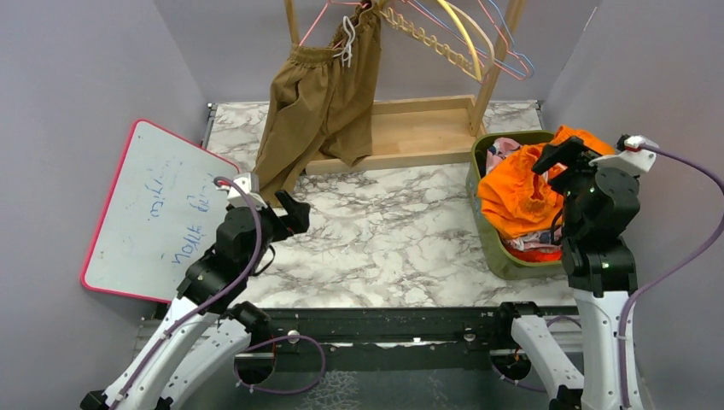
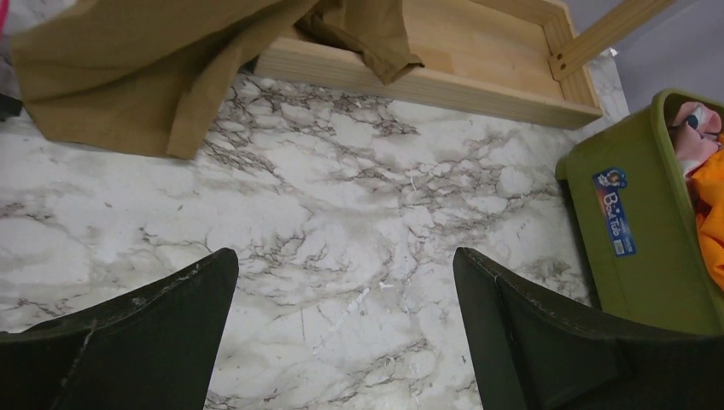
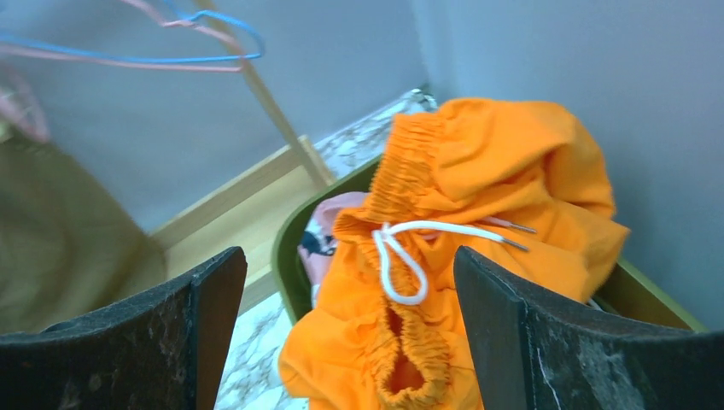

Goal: Remove the shorts from the hanger
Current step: Reset both arms

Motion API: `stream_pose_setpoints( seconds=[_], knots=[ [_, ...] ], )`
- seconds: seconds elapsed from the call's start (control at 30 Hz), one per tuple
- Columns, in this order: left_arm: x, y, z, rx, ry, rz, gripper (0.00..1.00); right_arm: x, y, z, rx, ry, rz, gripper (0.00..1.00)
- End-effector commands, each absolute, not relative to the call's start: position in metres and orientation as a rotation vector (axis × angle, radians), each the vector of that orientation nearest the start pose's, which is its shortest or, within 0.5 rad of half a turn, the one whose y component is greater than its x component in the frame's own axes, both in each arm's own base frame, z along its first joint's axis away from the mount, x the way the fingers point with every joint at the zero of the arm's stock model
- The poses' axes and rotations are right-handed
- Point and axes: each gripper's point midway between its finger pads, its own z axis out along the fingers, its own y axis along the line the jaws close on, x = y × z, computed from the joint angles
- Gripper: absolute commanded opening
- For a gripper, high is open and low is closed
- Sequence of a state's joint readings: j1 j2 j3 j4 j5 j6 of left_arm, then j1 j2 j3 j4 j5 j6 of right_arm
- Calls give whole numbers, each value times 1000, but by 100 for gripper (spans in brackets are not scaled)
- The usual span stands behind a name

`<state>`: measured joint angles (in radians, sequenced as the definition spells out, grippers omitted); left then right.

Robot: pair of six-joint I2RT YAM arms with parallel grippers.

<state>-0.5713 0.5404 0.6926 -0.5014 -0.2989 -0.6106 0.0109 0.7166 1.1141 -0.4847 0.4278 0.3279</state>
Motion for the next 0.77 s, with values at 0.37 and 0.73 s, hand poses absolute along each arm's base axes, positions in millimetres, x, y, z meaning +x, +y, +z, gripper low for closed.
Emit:
stream_pose_setpoints(
  seconds=[0.37,0.73],
  knots=[
    [214,3,331,-366,1686,62,99,253,49,386,-20,1585,341,100],
    [213,5,327,-380,1703,85,99,251,49,369,-8,1629,345,100]
  ],
)
